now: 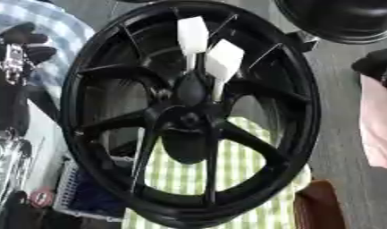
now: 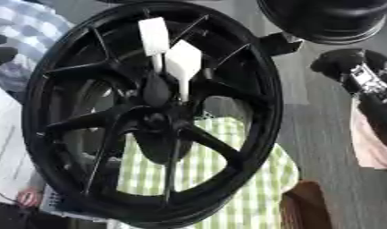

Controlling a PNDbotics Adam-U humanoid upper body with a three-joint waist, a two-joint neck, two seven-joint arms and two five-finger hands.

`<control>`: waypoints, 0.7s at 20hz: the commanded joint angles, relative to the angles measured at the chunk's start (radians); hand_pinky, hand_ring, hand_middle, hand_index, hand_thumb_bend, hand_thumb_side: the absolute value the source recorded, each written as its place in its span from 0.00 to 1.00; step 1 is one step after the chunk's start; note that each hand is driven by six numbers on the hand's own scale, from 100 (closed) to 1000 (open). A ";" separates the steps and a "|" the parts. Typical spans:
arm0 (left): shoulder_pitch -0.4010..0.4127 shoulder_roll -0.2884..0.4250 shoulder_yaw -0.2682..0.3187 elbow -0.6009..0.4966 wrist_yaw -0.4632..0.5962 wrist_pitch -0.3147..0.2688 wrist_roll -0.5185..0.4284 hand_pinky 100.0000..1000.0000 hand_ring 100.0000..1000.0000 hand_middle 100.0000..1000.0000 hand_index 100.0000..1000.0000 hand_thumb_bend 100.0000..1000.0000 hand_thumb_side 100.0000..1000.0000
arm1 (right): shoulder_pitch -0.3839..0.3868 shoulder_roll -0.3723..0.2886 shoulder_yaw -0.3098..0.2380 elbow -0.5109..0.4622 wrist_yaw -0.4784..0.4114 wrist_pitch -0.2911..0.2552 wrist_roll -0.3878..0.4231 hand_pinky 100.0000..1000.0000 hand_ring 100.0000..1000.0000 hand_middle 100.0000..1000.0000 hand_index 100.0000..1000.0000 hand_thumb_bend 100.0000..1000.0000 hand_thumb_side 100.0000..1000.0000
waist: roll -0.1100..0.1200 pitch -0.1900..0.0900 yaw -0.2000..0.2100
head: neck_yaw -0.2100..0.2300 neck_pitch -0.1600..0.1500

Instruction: Pull the pin out of the wheel hub.

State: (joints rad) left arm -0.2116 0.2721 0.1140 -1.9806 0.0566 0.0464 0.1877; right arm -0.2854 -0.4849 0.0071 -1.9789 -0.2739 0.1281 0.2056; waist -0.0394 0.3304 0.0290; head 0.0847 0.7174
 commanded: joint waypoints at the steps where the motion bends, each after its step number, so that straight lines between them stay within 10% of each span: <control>1: -0.006 0.027 -0.001 -0.019 0.000 -0.001 -0.001 0.78 0.62 0.61 0.77 0.00 0.69 | -0.027 -0.075 0.001 -0.021 -0.029 -0.024 0.013 0.95 0.80 0.66 0.70 0.00 0.56 | 0.000 -0.029 0.000 | -0.006 0.007; 14: 0.005 0.038 -0.007 -0.019 -0.004 0.002 -0.006 0.78 0.62 0.61 0.77 0.00 0.69 | -0.240 -0.319 0.080 -0.021 -0.004 -0.156 0.146 0.91 0.80 0.67 0.72 0.00 0.37 | -0.003 -0.039 0.007 | -0.029 0.009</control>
State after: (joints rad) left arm -0.2029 0.2817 0.1080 -1.9806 0.0563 0.0498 0.1839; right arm -0.5103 -0.7539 0.0891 -1.9790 -0.2838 -0.0136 0.3410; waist -0.0425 0.3211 0.0372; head 0.0585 0.7280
